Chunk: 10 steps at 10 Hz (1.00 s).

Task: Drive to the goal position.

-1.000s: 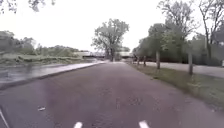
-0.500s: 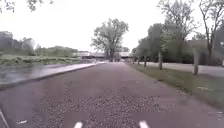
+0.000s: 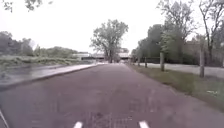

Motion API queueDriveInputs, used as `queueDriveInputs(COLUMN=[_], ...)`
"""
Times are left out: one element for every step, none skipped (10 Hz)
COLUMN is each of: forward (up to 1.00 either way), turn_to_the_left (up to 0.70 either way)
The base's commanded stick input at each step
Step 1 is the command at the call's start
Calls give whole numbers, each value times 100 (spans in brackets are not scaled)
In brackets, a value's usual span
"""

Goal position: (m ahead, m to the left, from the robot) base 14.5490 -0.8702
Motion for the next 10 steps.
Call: queueDriveInputs(forward=[70,70,70,70,70,70,70,70,70,70], turn_to_the_left=[0,0,0,0,0,0,0,0,0,0])
